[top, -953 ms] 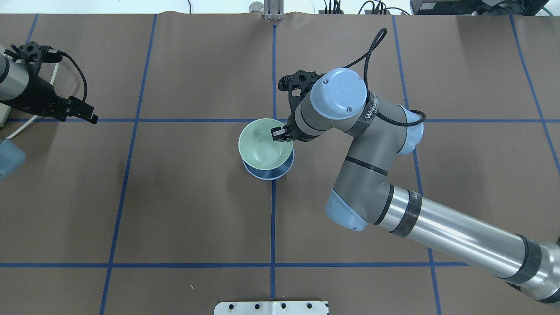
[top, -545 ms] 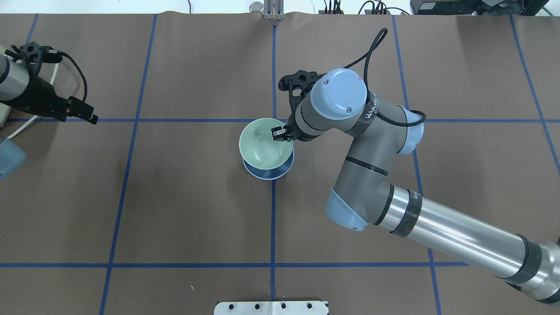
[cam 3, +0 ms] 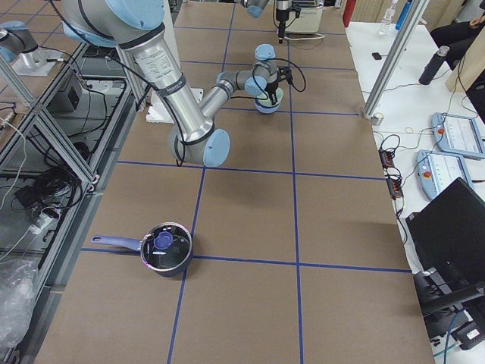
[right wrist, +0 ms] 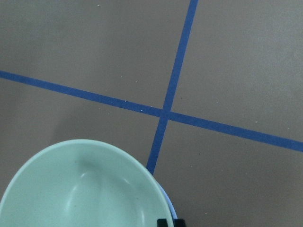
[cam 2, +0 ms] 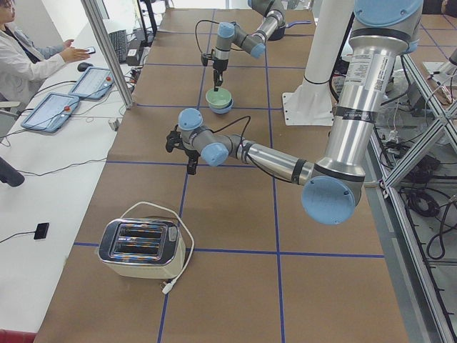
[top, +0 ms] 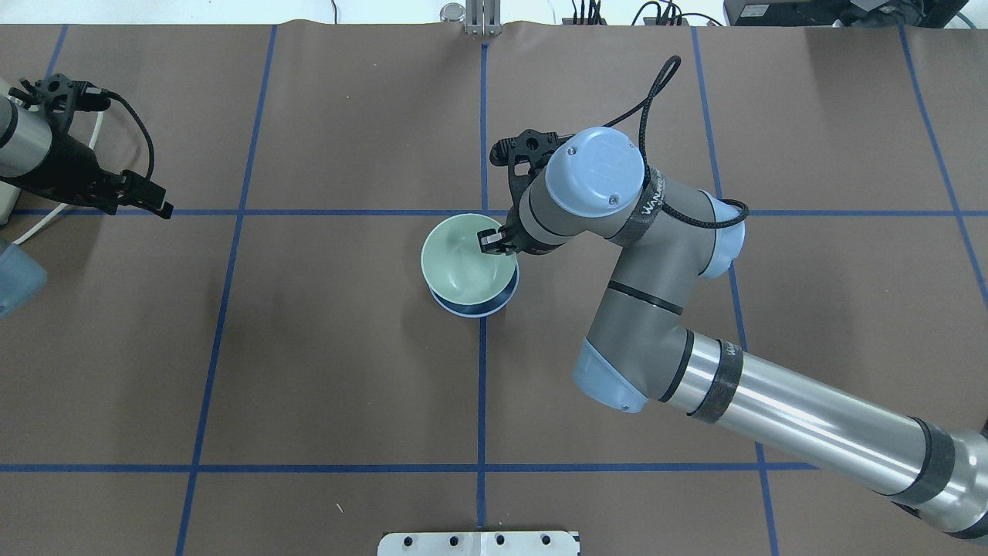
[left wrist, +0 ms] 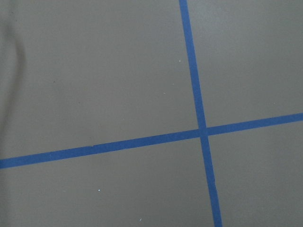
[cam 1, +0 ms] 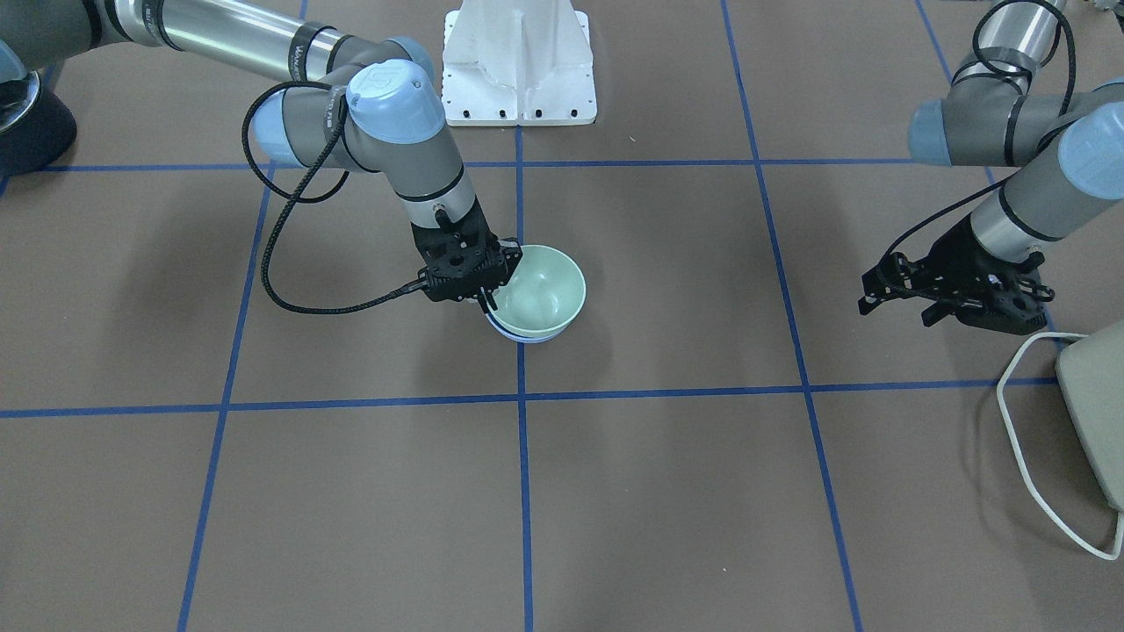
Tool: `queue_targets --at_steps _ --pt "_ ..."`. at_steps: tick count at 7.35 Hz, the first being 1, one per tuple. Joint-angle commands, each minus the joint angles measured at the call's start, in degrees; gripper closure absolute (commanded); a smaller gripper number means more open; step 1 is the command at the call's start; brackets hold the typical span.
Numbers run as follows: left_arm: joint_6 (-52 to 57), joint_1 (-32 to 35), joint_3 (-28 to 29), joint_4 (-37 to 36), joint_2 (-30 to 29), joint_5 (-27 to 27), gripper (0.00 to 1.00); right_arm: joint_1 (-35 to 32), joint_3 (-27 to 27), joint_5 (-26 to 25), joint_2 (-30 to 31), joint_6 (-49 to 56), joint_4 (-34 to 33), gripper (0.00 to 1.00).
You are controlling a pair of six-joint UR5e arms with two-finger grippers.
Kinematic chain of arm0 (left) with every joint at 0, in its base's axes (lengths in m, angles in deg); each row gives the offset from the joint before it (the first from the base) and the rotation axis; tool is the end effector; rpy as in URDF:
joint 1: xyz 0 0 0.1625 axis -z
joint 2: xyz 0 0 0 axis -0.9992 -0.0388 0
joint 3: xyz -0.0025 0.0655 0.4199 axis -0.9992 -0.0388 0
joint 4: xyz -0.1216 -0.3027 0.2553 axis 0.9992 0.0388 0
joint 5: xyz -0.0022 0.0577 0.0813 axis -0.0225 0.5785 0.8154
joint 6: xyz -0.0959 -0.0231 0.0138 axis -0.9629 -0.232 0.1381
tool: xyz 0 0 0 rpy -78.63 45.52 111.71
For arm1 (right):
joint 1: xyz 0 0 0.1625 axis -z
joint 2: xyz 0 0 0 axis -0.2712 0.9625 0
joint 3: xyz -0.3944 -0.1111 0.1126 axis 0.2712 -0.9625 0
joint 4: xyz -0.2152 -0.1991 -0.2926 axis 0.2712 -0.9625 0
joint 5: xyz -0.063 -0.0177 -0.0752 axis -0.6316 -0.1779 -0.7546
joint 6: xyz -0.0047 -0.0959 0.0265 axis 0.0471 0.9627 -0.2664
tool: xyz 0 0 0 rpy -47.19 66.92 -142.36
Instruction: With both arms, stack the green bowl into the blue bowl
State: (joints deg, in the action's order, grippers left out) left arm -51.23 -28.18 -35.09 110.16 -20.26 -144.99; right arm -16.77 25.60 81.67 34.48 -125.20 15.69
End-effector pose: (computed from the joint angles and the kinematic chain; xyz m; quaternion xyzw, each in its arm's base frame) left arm 0.2392 -0.5412 0.4723 0.0731 0.4550 0.0488 0.8861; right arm -0.5438 -0.4727 0.2100 0.1525 -0.4540 -0.0727 0.8749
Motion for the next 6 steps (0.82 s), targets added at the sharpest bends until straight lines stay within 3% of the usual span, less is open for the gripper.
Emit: queue_targets --at_steps 1,2,3,4,5,6 --pt "0.0 0.0 0.0 0.0 -0.03 -0.03 0.03 0.07 -0.01 0.02 0.07 0.07 0.01 0.84" --pt "0.0 0.0 0.0 0.09 -0.03 -0.03 0.03 0.07 -0.01 0.02 0.07 0.33 0.01 0.79" --pt "0.0 0.0 0.0 0.18 0.05 -0.03 0.03 0.07 -0.01 0.02 0.16 0.42 0.01 0.63" --pt "0.0 0.0 0.0 0.18 0.14 -0.03 0.03 0.07 -0.01 -0.07 0.16 0.42 0.01 0.42" --pt "0.0 0.0 0.0 0.18 0.14 -0.03 0.03 0.07 -0.01 -0.07 0.16 0.42 0.01 0.09" --pt "0.0 0.0 0.0 0.18 0.14 -0.03 0.03 0.07 -0.01 -0.07 0.25 0.51 0.45 0.0"
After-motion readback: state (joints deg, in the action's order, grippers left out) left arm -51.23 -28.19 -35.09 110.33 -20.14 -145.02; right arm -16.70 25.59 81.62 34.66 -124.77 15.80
